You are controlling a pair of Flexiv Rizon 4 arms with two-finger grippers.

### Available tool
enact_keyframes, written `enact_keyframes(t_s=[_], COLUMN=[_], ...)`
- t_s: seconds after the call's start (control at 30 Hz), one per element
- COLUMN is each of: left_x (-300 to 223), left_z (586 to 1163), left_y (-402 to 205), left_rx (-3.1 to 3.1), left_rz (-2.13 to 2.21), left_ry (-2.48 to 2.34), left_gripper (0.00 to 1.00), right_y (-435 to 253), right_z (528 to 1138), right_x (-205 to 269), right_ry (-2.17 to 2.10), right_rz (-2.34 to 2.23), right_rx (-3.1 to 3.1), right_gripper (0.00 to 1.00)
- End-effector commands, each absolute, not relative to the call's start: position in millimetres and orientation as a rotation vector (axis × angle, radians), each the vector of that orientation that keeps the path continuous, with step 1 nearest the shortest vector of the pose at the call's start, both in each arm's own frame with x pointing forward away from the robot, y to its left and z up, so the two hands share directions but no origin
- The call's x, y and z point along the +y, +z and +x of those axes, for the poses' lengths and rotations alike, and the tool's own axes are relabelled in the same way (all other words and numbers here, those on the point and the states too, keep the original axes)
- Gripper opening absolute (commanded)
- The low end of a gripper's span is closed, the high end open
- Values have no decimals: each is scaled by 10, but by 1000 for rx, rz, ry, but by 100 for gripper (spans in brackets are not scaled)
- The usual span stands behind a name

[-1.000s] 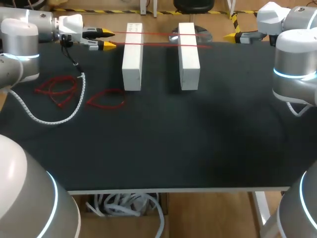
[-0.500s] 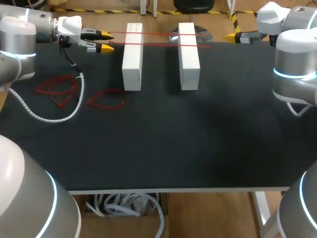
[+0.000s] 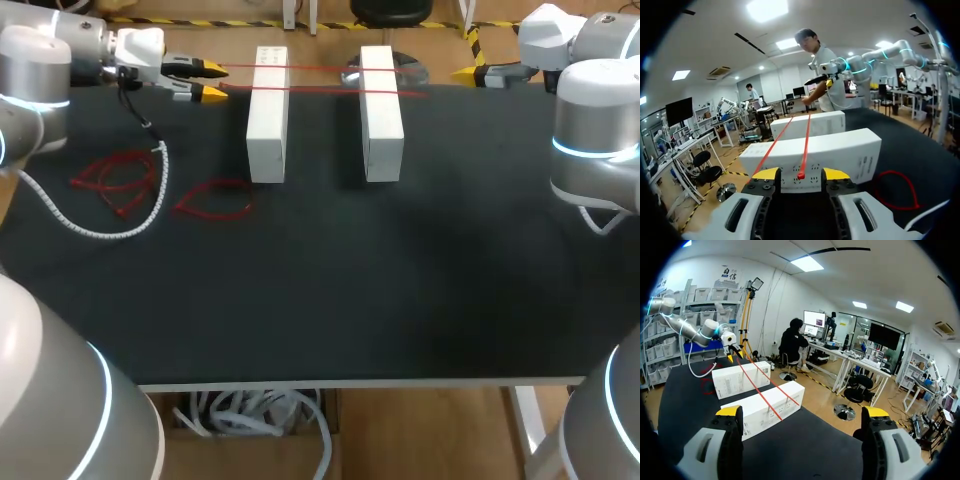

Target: Grab the tape and strap the tape.

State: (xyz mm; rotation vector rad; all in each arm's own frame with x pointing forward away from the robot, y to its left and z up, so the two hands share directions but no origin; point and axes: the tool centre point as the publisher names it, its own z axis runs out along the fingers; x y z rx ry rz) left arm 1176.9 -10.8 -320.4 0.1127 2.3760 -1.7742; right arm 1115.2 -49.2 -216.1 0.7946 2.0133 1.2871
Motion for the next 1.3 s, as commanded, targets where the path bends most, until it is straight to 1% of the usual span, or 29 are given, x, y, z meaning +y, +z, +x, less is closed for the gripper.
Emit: enact_keyframes(t_s=[0.03,0.07,0.1,0.13,0.17,0.2,0.23,0.27,0.37,0.4,0.6,0.7,0.8,0.83,0.97,1.03,1.13,1.3], left_x=[-79,-76,-74,-73,-71,-69,-67,-67,-62,-61,-62,-61,-64,-69,-89,-99,-108,-125], left_z=[11824,11822,11819,11818,11815,11811,11808,11807,11800,11798,11773,11752,11739,11732,11718,11712,11706,11684], left_y=[-3221,-3226,-3230,-3233,-3235,-3237,-3239,-3240,-3240,-3239,-3235,-3228,-3223,-3220,-3218,-3219,-3222,-3217], left_rx=[2400,2402,2407,2408,2411,2415,2417,2419,2423,2423,2424,2428,2431,2431,2432,2434,2436,2440], left_rz=[138,136,136,136,135,133,132,130,125,125,125,128,123,123,120,118,112,112], left_ry=[-1789,-1788,-1791,-1791,-1790,-1793,-1795,-1795,-1798,-1798,-1802,-1807,-1812,-1811,-1812,-1813,-1814,-1822], left_gripper=[31,27,26,16,13,15,9,9,16,17,16,19,18,16,20,18,21,20], right_y=[-2164,-2164,-2164,-2164,-2164,-2164,-2164,-2164,-2164,-2164,-2164,-2164,-2164,-2164,-2164,-2164,-2164,-2164], right_z=[11146,11146,11146,11146,11146,11146,11146,11146,11146,11146,11146,11146,11146,11146,11146,11146,11146,11146], right_x=[-495,-495,-495,-495,-495,-495,-495,-495,-495,-495,-495,-495,-495,-495,-495,-495,-495,-495], right_ry=[1289,1289,1289,1289,1289,1289,1289,1289,1289,1289,1289,1289,1289,1289,1289,1289,1289,1289], right_rz=[794,794,794,794,794,794,794,794,794,794,794,794,794,794,794,794,794,794], right_rx=[2012,2012,2012,2012,2012,2012,2012,2012,2012,2012,2012,2012,2012,2012,2012,2012,2012,2012], right_gripper=[100,100,100,100,100,100,100,100,100,100,100,100,100,100,100,100,100,100])
